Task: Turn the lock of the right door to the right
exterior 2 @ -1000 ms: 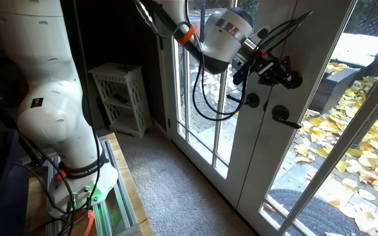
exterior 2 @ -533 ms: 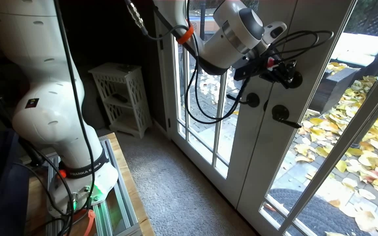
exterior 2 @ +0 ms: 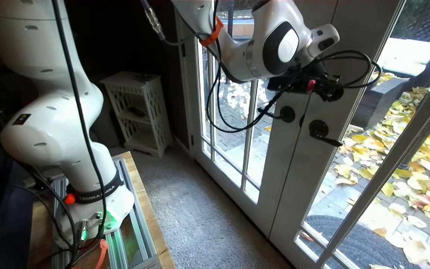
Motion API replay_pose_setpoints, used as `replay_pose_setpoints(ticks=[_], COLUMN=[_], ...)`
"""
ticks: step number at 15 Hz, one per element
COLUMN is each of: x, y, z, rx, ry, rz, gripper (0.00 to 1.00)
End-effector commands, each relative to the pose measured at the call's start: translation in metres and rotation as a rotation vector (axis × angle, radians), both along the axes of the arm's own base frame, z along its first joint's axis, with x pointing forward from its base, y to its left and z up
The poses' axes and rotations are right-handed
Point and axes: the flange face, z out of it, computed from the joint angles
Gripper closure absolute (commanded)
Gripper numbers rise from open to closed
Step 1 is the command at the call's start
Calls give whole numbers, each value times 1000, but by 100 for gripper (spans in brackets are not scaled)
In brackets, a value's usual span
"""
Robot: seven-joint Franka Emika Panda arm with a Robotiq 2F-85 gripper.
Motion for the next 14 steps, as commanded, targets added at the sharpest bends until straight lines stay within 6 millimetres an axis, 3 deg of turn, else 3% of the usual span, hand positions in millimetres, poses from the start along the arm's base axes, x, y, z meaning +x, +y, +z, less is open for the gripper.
replay_pose_setpoints(ticks=[1, 6, 10, 14], x=[7, 30, 22, 16], y=[17, -13, -50, -75], z=[-18, 1, 21, 21], rx=[137, 275, 401, 565], ry=[-20, -32, -5, 27], rz=[21, 34, 81, 133], gripper=[97, 97, 97, 97])
